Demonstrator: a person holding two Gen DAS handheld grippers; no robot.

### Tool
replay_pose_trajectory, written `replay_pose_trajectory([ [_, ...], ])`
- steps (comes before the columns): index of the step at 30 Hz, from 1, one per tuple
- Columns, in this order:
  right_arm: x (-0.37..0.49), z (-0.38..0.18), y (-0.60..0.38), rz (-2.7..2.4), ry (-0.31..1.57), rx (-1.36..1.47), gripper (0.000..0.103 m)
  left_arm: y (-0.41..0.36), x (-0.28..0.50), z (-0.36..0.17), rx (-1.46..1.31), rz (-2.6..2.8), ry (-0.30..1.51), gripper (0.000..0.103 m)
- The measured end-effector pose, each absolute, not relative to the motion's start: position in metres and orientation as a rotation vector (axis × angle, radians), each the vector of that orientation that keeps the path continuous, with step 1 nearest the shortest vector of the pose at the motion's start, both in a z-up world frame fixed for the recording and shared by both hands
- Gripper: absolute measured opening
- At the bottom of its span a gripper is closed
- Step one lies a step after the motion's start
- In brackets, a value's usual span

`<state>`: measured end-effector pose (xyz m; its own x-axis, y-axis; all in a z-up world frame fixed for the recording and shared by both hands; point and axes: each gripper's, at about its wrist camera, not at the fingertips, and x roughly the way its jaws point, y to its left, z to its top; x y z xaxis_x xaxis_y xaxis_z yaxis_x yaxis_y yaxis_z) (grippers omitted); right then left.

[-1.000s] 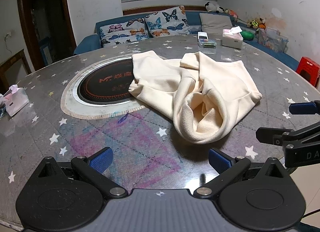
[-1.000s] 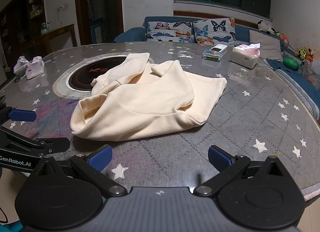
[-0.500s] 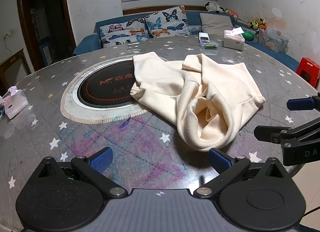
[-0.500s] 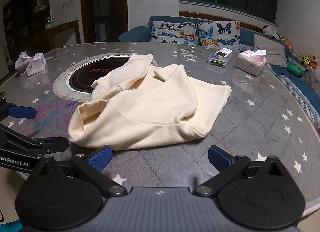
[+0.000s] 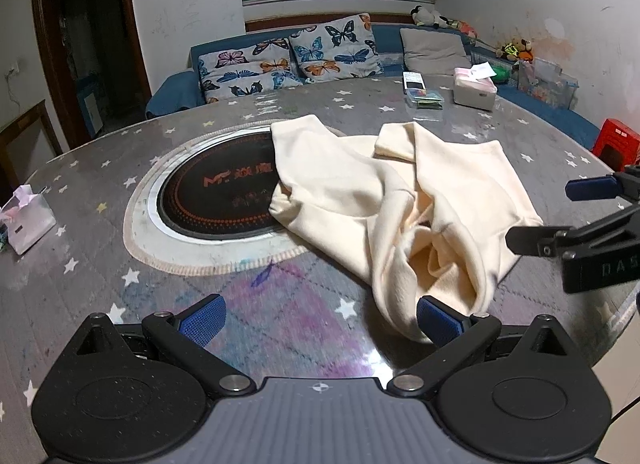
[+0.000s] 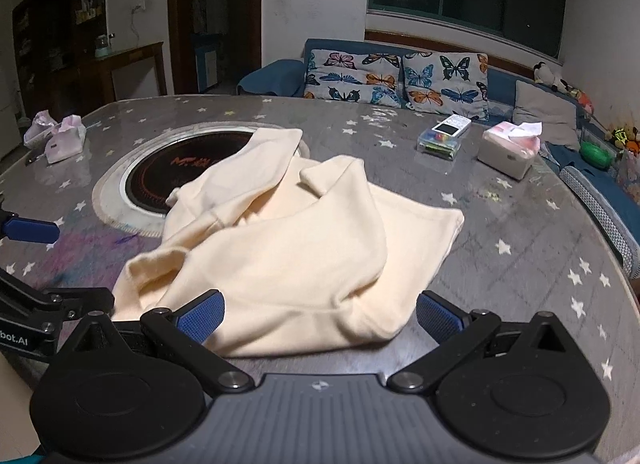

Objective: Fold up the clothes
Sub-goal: 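Grasp the cream sweatshirt edge with both grippers side by side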

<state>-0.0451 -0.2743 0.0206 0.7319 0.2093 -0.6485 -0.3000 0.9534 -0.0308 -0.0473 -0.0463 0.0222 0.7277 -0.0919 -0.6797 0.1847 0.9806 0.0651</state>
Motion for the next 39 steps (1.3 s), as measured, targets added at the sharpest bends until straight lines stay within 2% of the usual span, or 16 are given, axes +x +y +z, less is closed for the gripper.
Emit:
replay_pose_trajectory([
  [13,0.009,0.027,-0.289,0.262,0.694,-0.079,0.101,-0.036,-0.006,0.035,0.138,-0.11,0.714,0.103],
  [19,0.046,0.026,-0.289,0.268,0.708,-0.048,0.092,-0.036,0.025,0.035,0.138,-0.093,0.709,0.103],
  [22,0.067,0.023,-0.289,0.277,0.724,-0.021,0.082,-0.038,0.041,0.036,0.124,-0.108,0.708,0.102],
  [27,0.102,0.014,-0.285,0.294,0.758,0.016,0.069,-0.045,0.073,0.037,0.102,-0.134,0.718,0.086],
  [30,0.119,0.007,-0.283,0.299,0.779,0.029,0.061,-0.048,0.098,0.036,0.072,-0.142,0.741,0.081],
  [33,0.133,-0.001,-0.283,0.305,0.798,0.053,0.051,-0.054,0.123,0.033,0.057,-0.141,0.748,0.08],
  [39,0.148,-0.011,-0.284,0.311,0.816,0.086,0.039,-0.072,0.169,0.025,0.069,-0.146,0.74,0.08],
])
